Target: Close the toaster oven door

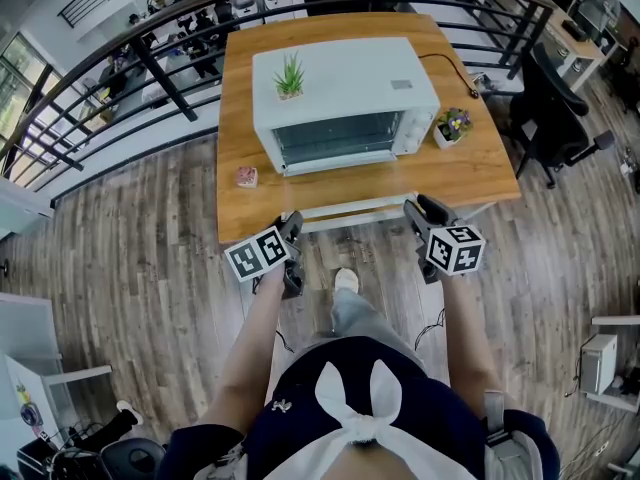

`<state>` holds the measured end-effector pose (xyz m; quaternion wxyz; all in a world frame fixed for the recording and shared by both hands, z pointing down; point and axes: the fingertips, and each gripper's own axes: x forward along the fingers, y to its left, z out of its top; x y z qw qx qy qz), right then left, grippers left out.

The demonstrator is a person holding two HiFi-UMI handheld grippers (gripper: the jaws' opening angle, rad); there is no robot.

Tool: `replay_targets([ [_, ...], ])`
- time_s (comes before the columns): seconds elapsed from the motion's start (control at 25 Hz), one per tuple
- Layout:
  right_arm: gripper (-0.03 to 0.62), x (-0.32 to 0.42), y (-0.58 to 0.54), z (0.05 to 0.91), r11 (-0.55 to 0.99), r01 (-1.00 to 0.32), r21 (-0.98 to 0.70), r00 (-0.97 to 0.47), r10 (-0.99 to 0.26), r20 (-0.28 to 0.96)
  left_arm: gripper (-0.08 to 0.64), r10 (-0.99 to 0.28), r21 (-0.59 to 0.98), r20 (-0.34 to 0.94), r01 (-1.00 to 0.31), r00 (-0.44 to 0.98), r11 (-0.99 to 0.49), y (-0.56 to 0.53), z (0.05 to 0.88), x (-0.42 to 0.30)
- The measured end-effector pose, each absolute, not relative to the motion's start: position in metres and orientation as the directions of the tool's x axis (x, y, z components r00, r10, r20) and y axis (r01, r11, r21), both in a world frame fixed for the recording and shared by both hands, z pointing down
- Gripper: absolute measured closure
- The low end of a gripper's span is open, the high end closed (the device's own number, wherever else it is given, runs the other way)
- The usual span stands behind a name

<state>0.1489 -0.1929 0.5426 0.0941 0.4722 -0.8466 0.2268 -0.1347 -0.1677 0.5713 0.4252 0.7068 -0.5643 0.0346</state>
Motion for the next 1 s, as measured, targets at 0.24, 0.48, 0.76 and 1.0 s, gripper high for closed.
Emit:
replay_targets([
  [0.24,0.437,0.120,-0.181,0.529,0.536,-0.805,-0.255,-0.593,-0.718,0.364,0.359,-0.768,0.562,0.531,-0.827,0.357,0.004,-0.168,0.568,-0.135],
  [0.48,0.430,0.086,-0.167,0.527,0.624,-0.747,-0.231,-0.660,-0.649,0.378,0.359,-0.775,0.568,0.524,-0.823,0.353,0.009,-0.172,0.565,-0.136],
  [0.76,0.402,0.053,-0.155,0.543,0.710,-0.695,-0.115,-0.670,-0.581,0.462,0.359,-0.777,0.578,0.517,-0.816,0.360,0.007,-0.174,0.563,-0.136],
  [1.0,0.388,0.036,-0.155,0.555,0.749,-0.662,0.018,-0.634,-0.573,0.519,0.359,-0.779,0.585,0.511,-0.811,0.364,0.004,-0.177,0.559,-0.137],
])
